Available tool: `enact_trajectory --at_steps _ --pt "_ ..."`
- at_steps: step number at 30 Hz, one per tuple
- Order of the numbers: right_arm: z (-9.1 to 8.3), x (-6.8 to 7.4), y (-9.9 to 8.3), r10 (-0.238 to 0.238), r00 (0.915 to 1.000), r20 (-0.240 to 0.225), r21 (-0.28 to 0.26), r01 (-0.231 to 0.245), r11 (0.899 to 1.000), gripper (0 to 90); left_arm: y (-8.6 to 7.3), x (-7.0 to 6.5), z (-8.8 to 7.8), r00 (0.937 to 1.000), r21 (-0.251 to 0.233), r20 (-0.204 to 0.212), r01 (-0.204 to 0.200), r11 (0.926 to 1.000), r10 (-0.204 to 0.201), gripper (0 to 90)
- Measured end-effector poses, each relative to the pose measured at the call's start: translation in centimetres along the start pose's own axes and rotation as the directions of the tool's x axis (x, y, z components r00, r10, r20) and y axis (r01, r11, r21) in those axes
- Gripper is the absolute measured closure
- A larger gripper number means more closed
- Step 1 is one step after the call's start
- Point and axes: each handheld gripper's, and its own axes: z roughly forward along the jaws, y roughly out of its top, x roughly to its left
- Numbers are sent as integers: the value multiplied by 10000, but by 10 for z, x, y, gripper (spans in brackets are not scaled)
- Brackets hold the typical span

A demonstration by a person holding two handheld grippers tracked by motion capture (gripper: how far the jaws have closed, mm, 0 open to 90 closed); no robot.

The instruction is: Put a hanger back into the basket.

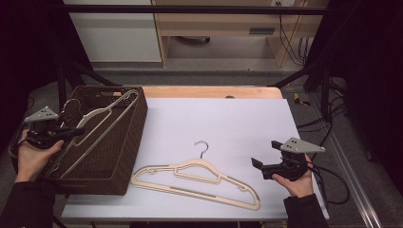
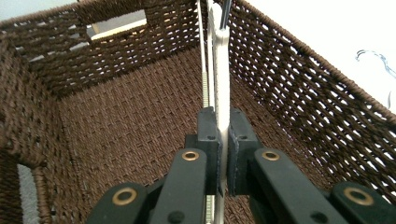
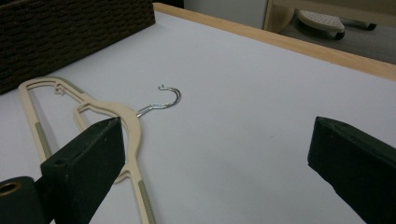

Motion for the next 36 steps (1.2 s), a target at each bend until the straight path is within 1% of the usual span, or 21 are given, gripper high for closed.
enact_trajectory --at_steps 3,4,6,9,11,13,14,15,16,18,20,22,23,24,25,28,29,30,32,35,36 --pt "1 1 0 26 10000 9 -21 -26 10000 42 -1 -4 13 10000 469 -59 -57 9989 60 856" --pt "1 0 0 -17 10000 -17 -3 17 10000 42 -2 -5 19 9998 730 -147 -121 9973 132 856" --pt "0 0 0 1 10000 -12 -15 -1 10000 42 -4 -6 28 9995 999 -312 -70 9950 101 855" --pt "0 0 0 7 10000 14 -98 -7 10000 43 -9 -4 37 9971 1358 -749 254 9904 -153 850" --pt "0 1 0 37 10000 5 -68 -37 10000 44 -10 -2 37 9948 1228 -927 524 9910 -411 841" --pt "0 1 0 5 10000 -25 -46 -5 10000 43 -11 0 35 9915 1293 -1161 732 9889 -583 826" --pt "0 1 0 -11 10000 -38 -28 11 10000 43 -11 1 33 9895 1346 -1304 794 9877 -618 799" --pt "1 1 0 -1 10000 -26 -62 1 10000 44 -12 2 30 9863 1248 -1422 1019 9869 -839 763" --pt "0 1 0 -21 10000 -40 -42 21 10000 43 -12 2 28 9847 1206 -1477 1112 9865 -929 728" --pt "0 1 0 28 10000 -6 -82 -28 10000 44 -14 3 22 9790 1057 -1664 1362 9850 -1175 703" --pt "0 1 0 -6 10000 -31 -123 6 9999 43 -16 4 15 9731 994 -1902 1509 9835 -1300 677" --pt "-1 1 0 -22 10000 -52 -115 21 9999 43 -19 3 9 9730 904 -1891 1515 9843 -1324 664" --pt "-1 1 0 1 10000 -35 -129 -1 9999 43 -21 2 6 9715 795 -1920 1567 9844 -1392 658" --pt "-1 1 1 24 10000 -49 -155 -25 9999 43 -23 0 3 9736 705 -1844 1496 9862 -1345 656" --pt "-1 1 1 24 10000 -37 -164 -25 9999 44 -24 -2 1 9738 614 -1872 1429 9878 -1293 654" --pt "-2 1 1 30 10000 -14 -149 -31 9999 43 -24 -10 -5 9714 343 -1914 1494 9882 -1403 633" --pt "-2 1 1 30 10000 -24 -150 -30 9999 43 -23 -15 -8 9722 116 -1902 1410 9899 -1363 623" --pt "-2 1 1 36 10000 -38 -149 -36 9999 43 -23 -19 -9 9743 5 -1827 1341 9910 -1318 604" --pt "-2 1 1 38 10000 -14 -153 -38 9999 43 -19 -31 -13 9790 -432 -1602 1208 9917 -1262 569" --pt "-3 1 1 10 10000 -31 -213 -10 9998 43 -13 -53 -16 9893 -1041 -1106 832 9911 -947 497" --pt "-3 1 1 23 10000 -35 -223 -24 9997 43 -12 -58 -16 9915 -1135 -1011 707 9910 -823 465"
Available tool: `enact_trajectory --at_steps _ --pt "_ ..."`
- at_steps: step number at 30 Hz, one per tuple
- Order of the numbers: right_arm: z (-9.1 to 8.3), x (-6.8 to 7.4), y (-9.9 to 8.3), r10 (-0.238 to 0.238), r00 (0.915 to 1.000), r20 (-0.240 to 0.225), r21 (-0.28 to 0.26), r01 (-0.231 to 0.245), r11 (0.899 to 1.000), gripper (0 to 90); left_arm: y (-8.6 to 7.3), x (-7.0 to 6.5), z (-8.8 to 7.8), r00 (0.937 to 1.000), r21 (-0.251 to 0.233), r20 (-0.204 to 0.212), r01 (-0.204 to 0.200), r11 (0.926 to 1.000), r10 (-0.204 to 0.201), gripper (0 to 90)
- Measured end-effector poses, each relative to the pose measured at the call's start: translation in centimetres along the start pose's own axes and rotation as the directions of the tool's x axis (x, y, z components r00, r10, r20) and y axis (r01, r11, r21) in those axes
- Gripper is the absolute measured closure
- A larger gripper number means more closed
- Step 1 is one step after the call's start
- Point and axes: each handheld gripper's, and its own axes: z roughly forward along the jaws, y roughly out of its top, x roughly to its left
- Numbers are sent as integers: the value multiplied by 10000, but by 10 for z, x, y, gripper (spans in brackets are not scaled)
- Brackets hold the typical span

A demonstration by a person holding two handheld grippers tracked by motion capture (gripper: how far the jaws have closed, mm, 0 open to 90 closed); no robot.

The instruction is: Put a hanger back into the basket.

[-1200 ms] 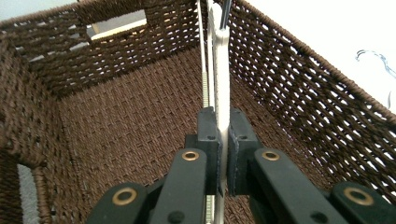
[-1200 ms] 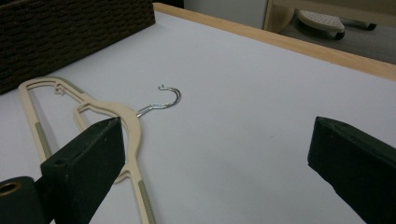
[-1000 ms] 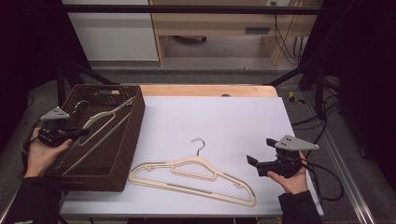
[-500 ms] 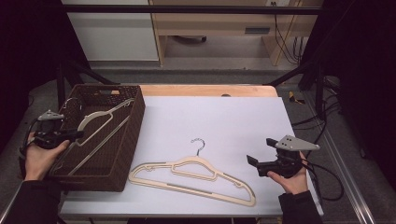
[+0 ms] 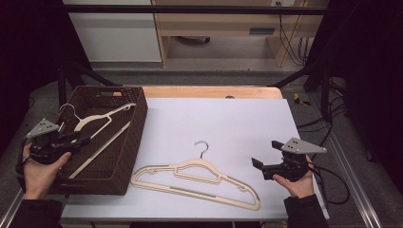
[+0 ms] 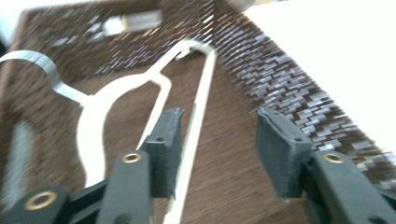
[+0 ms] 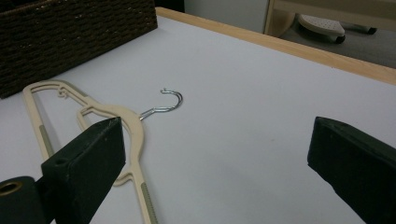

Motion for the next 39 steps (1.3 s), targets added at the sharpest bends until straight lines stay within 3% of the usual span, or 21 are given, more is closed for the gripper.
enact_trajectory --at_steps 4,7,11,13,17,19,26,30,33,36,37,38,39 --pt "-1 0 1 -58 10000 0 -37 58 10000 44 7 -30 1 9971 -656 669 -331 9973 375 380" --pt "-1 0 1 -46 10000 -21 -49 46 10000 47 12 -50 2 9909 -1141 1190 -487 9923 623 315" --pt "-2 2 2 -62 9999 -139 -90 61 9999 55 18 -76 7 9778 -1408 1867 -690 9876 949 228" --pt "-2 2 2 -127 9997 -232 -71 125 9999 56 19 -90 11 9683 -1542 2229 -787 9849 1123 196" --pt "-1 4 2 -238 9990 -376 33 239 9997 58 15 -111 19 9589 -1662 2514 -914 9818 1319 142" --pt "0 5 1 -231 9988 -423 102 236 9997 58 12 -119 26 9520 -1512 2753 -948 9840 1340 128" --pt "4 9 -1 -517 9962 -701 388 545 9978 70 1 -137 37 9352 -1476 3071 -1363 9796 1764 98" --pt "10 13 -3 -639 9930 -990 861 725 9936 79 -1 -138 37 9345 -1436 3078 -1404 9796 1790 93" --pt "18 17 -4 -941 9873 -1279 1460 1126 9828 81 -2 -140 39 9335 -1341 3118 -1413 9808 1771 91" --pt "22 19 -5 -924 9849 -1461 1726 1174 9780 83 -3 -142 41 9303 -1314 3189 -1459 9805 1811 91" --pt "27 21 -6 -1029 9823 -1566 2010 1337 9704 88 -4 -143 42 9301 -1311 3189 -1470 9804 1821 90" --pt "27 21 -6 -1029 9823 -1566 2010 1337 9704 88 -4 -143 42 9301 -1311 3189 -1470 9804 1821 90" --pt "31 24 -7 -1098 9805 -1629 2246 1452 9636 95 -5 -145 45 9271 -1235 3252 -1535 9804 1861 89"
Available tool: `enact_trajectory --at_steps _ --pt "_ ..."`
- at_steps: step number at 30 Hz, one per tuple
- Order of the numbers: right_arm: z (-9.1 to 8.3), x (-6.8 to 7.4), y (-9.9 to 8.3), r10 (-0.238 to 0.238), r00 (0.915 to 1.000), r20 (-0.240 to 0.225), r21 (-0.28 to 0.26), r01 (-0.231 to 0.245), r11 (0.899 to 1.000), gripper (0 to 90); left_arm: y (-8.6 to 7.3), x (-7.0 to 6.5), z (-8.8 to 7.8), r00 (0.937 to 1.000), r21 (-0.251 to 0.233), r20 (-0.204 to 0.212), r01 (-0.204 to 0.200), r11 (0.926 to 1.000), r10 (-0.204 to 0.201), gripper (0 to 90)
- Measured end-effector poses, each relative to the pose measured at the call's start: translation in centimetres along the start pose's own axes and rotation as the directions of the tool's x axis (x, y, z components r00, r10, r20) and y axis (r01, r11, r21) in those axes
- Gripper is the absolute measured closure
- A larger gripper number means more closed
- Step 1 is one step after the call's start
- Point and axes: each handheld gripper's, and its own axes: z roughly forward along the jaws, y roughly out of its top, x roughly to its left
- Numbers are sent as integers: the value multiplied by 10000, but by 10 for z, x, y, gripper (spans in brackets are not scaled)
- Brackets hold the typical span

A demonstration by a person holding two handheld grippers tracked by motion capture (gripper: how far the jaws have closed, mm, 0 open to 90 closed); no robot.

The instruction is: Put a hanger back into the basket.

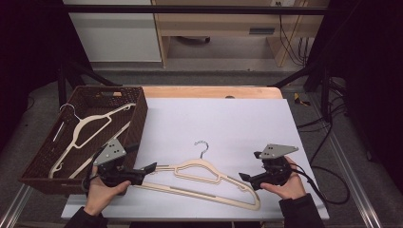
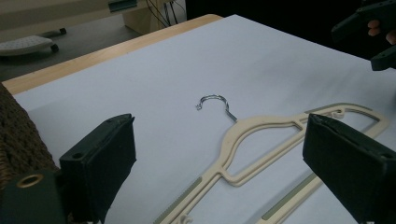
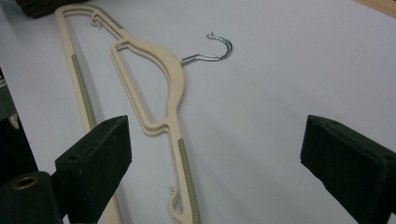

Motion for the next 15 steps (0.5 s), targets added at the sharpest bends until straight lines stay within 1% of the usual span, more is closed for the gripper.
enact_trajectory --at_steps 1,3,4,5,6,7,8,9,10,11,12,13,14,15 --pt "0 0 0 0 10000 0 0 0 10000 95 0 0 0 10000 0 0 0 10000 0 86" --pt "6 1 0 -165 9996 -230 287 172 9994 121 -1 -1 4 10000 105 -24 -39 9999 39 85" --pt "8 2 0 -156 9995 -287 417 168 9990 124 -2 -2 5 10000 122 -32 -50 9999 50 85" --pt "8 2 0 -156 9995 -287 417 168 9990 124 -2 -2 5 10000 122 -32 -50 9999 50 85" --pt "12 3 1 -300 9990 -340 763 325 9966 137 -3 -2 7 10000 232 -31 -74 9997 74 85" --pt "12 3 1 -300 9990 -340 763 325 9966 137 -3 -2 7 10000 232 -31 -74 9997 74 84" --pt "16 5 1 -611 9976 -336 1098 644 9919 160 -3 -3 8 9999 272 -42 -105 9996 106 84" --pt "16 5 1 -611 9976 -336 1098 644 9919 160 -4 -3 9 9999 298 -26 -107 9995 108 84" --pt "20 7 2 -664 9964 -527 1396 732 9875 191 -4 -4 11 9999 371 36 -146 9992 145 83" --pt "23 8 2 -694 9956 -628 1463 779 9862 205 -4 -4 11 9999 371 36 -146 9992 145 82" --pt "26 9 3 -725 9951 -668 1676 829 9824 218 -5 -3 13 9998 439 42 -177 9989 175 82" --pt "26 9 3 -725 9951 -668 1676 829 9824 218 -5 -3 13 9998 439 42 -177 9989 175 82" --pt "32 10 4 -791 9940 -752 1992 927 9756 248 -6 -3 14 9999 518 42 -166 9985 164 82" --pt "32 10 4 -791 9940 -752 1992 927 9756 248 -6 -3 14 9999 518 42 -166 9985 164 81"
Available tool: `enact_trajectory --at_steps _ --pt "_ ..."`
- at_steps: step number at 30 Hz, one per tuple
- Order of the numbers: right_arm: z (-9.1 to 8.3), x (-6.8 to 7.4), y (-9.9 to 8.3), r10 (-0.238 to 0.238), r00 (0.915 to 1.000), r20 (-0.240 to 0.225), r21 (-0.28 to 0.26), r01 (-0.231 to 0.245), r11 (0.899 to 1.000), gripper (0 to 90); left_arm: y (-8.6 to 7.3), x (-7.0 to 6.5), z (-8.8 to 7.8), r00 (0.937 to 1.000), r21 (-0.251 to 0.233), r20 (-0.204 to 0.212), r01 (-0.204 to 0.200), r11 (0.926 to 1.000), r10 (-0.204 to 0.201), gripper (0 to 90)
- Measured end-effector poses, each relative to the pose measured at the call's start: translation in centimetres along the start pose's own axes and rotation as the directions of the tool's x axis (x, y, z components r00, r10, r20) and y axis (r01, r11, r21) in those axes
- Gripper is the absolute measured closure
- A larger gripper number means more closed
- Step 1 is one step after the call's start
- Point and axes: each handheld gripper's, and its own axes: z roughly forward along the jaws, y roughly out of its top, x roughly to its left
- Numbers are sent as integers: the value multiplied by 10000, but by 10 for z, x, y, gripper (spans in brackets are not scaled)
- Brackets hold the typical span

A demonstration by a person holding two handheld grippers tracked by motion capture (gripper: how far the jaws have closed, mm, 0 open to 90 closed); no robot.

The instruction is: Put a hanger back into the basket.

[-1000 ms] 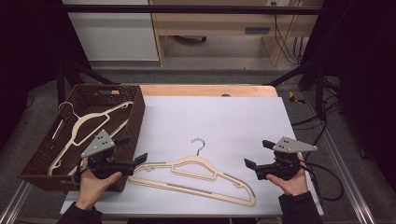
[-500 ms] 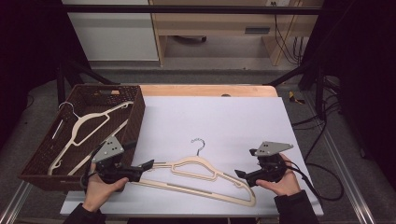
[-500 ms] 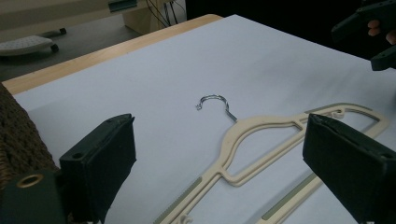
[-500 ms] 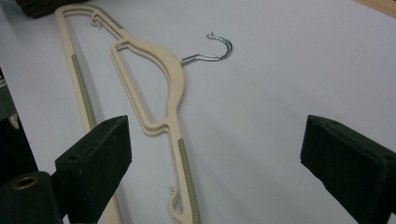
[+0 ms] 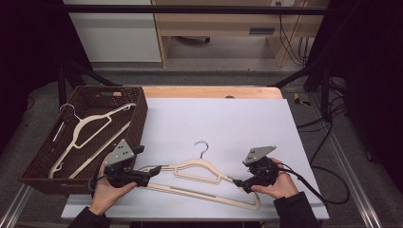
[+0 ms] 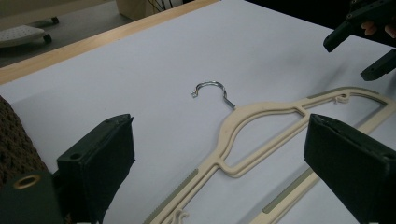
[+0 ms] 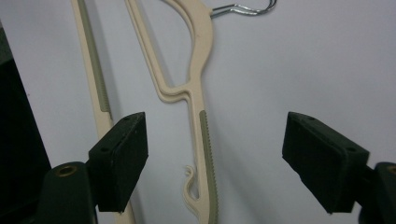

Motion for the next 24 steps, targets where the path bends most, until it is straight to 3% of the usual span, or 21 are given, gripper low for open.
enact_trajectory --at_steps 6,10,18,24 --pt "21 1 5 -303 9991 -286 812 325 9962 335 -1 -1 2 10000 87 47 -28 10000 28 81" --pt "33 2 7 -378 9982 -471 1511 445 9875 414 -2 -1 3 10000 139 60 -26 9999 25 80" --pt "46 1 7 -252 9982 -540 2094 360 9772 547 -2 -1 6 9999 274 89 -50 9996 48 81" --pt "52 0 6 -411 9979 -504 2411 520 9691 631 -3 -1 7 9999 289 105 -74 9996 71 81"
